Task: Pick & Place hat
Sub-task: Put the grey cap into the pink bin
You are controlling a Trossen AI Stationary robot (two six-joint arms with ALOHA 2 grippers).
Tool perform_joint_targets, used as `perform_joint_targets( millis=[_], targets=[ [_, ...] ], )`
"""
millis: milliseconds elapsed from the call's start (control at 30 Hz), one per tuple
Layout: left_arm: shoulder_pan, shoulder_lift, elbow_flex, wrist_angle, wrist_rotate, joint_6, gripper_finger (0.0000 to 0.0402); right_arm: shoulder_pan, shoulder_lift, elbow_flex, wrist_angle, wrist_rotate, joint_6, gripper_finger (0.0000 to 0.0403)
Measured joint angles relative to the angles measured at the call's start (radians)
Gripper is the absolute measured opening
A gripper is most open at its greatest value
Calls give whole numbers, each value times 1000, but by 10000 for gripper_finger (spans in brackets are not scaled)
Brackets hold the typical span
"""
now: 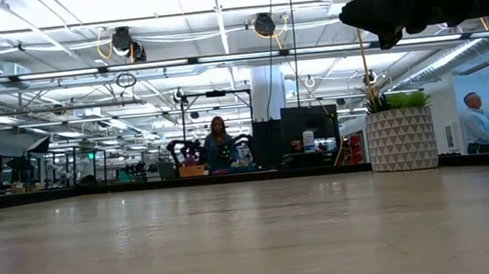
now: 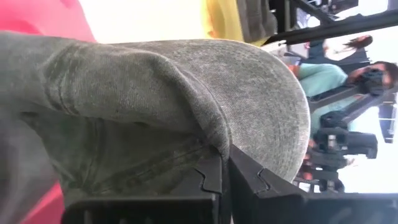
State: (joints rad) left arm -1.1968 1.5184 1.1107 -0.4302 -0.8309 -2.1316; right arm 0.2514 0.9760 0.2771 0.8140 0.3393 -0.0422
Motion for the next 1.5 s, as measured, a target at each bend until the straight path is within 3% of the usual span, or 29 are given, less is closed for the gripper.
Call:
perform_joint_targets(
  millis=[433,633,933,1133,1300,1500],
  targets=[
    [-1,6,0,-191,-14,-67,5,-62,0,0,5,-3,-4,59],
    [-1,6,0,-308,189,-117,9,-63,0,0,4,-4,-4,59],
    [-10,5,0,-354,200,-186,22,-63,0,0,5,-4,-3,59],
    [5,5,0,-322,198,-104,20,-63,0,0,5,-4,3,59],
    [32,5,0,-319,195,-33,51,-63,0,0,7,-5,3,59],
    [65,5,0,-329,220,-1,131,-63,0,0,12,-5,4,59]
  ],
)
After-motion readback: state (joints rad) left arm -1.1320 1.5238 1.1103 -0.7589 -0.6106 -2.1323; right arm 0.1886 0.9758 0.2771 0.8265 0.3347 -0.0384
